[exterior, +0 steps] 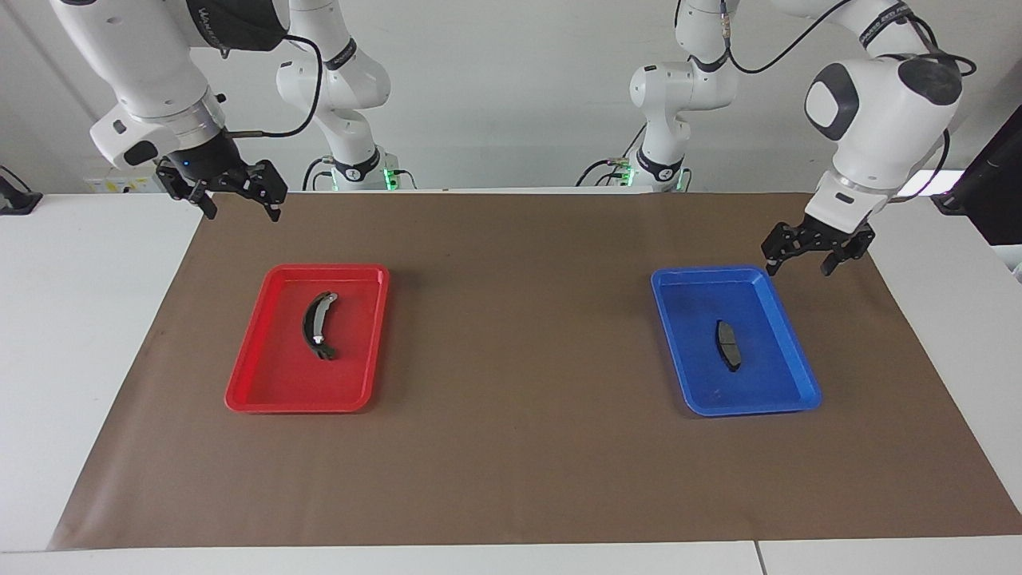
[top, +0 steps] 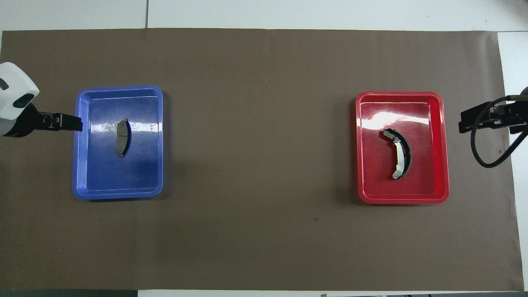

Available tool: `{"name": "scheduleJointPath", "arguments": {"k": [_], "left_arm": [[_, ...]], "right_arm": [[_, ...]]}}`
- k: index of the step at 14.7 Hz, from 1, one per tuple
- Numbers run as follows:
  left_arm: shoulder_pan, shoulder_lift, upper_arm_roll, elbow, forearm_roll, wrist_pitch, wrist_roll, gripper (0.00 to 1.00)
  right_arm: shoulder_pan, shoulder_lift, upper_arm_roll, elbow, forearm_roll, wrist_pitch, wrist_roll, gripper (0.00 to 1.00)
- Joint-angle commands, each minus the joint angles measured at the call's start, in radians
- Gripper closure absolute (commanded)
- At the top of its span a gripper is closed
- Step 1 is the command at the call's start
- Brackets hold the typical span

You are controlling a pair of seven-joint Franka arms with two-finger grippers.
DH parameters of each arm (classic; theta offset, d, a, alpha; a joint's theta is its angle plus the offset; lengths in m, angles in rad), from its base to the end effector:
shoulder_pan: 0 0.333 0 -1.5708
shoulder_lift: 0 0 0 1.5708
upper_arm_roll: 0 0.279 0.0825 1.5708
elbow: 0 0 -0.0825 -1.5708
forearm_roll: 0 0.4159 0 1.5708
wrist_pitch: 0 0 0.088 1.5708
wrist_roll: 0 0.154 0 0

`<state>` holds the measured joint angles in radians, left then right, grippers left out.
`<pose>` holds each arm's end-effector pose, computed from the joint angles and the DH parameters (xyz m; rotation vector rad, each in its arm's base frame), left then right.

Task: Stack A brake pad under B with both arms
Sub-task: 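Reach into the blue tray and grasp the dark brake pad with the left gripper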

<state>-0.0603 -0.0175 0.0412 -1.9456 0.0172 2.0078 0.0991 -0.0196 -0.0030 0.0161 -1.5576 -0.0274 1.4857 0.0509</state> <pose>0.5960 -0.0096 0.3987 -3.1148 0.1947 -0.1234 0.5733 -0.0064 0.5418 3.1095 -0.0868 -0.1062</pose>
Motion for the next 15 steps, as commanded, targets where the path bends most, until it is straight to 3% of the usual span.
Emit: {"name": "scheduleJointPath", "arguments": {"k": [1,7,9,15], "left_arm": [[-0.024,0.079,0.002,-0.065,0.01,0.147,0.004,0.0],[-0.046,0.191,0.002,-0.206,0.01,0.422,-0.002,0.02],[-0.047,0.229,0.002,-0.21,0.01,0.446,-0.002,0.02],[-0.05,0.217,0.002,-0.259,0.01,0.447,-0.007,0.09]], "right_arm": [[-0.003,-0.002,0.004,-0.002,0.004,-0.008,0.01,0.0],[-0.005,-0.002,0.004,-0.002,0.004,-0.008,0.01,0.0],[-0.005,-0.002,0.004,-0.002,0.004,-0.008,0.01,0.0],[-0.005,-0.002,0.004,-0.002,0.004,-0.008,0.009,0.0]]}}
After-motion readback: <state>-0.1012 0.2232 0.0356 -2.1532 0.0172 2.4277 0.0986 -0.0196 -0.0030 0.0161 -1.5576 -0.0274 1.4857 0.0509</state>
